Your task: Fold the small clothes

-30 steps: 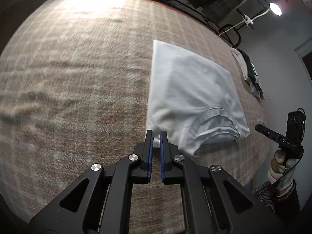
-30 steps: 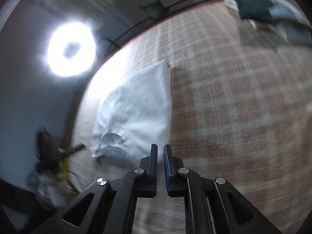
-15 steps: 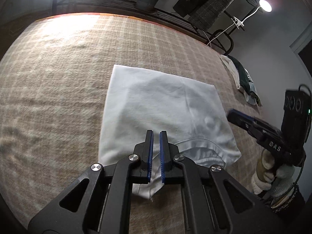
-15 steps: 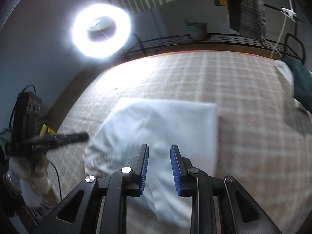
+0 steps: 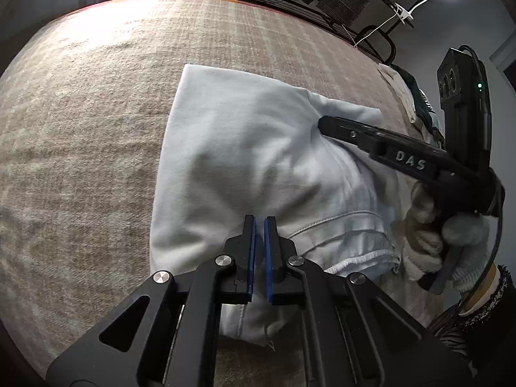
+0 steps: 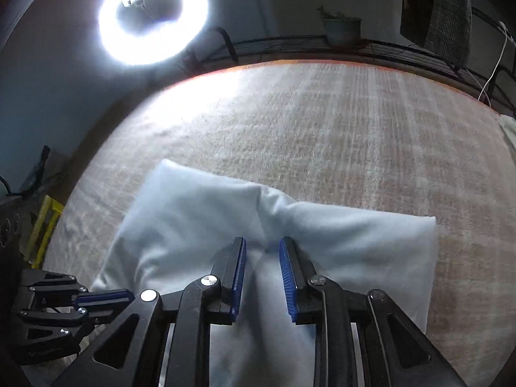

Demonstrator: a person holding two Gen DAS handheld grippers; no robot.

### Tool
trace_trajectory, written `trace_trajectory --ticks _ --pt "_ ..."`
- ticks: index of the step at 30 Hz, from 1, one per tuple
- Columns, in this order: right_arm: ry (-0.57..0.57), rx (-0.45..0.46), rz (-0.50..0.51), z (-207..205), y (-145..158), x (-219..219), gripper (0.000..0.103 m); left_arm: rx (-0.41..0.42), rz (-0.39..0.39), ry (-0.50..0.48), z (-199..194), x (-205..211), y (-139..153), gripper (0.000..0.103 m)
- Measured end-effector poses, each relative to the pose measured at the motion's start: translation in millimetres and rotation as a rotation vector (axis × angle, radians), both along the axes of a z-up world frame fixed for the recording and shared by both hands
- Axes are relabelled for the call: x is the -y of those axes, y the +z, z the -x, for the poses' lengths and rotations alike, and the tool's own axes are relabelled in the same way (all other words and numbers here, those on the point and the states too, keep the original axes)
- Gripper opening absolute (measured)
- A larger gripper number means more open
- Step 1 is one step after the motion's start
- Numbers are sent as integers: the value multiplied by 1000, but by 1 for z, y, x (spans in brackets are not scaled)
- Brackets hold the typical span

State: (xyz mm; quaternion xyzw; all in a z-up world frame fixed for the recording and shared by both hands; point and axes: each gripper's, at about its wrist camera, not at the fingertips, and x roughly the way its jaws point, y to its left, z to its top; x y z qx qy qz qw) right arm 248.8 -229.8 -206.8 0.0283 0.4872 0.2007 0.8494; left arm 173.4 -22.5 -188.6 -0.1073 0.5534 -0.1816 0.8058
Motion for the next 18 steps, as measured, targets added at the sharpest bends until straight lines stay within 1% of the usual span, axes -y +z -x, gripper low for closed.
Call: trace_trajectory --ticks 2,3,4,5,7,8,9,11,13,15,18 --pt "-8 -33 -37 -1 7 7 22 16 22 7 1 -11 8 4" --pt "-15 -30 -57 1 12 12 26 32 31 23 0 -17 14 6" --pt "-32 -18 -88 5 21 22 31 44 39 42 0 -23 18 17" --pt "-43 -10 -107 9 27 30 33 55 48 66 0 -31 21 33" --pt "-83 4 -131 19 39 52 36 67 59 129 -2 -47 25 46" --pt "-104 2 -146 24 42 65 36 60 67 158 -3 -55 24 46" --pt "-127 -5 -161 28 43 77 38 43 90 181 -5 -63 21 46" --pt "-179 -26 -188 37 44 105 42 12 126 200 -8 -73 16 46" --pt "-224 -47 -195 47 39 128 50 -12 129 204 -10 -80 8 46" --pt "-264 -86 -228 57 31 152 50 -43 149 204 -16 -85 1 46" --pt "-314 -157 -331 70 15 181 50 -96 211 214 -18 -91 -12 46"
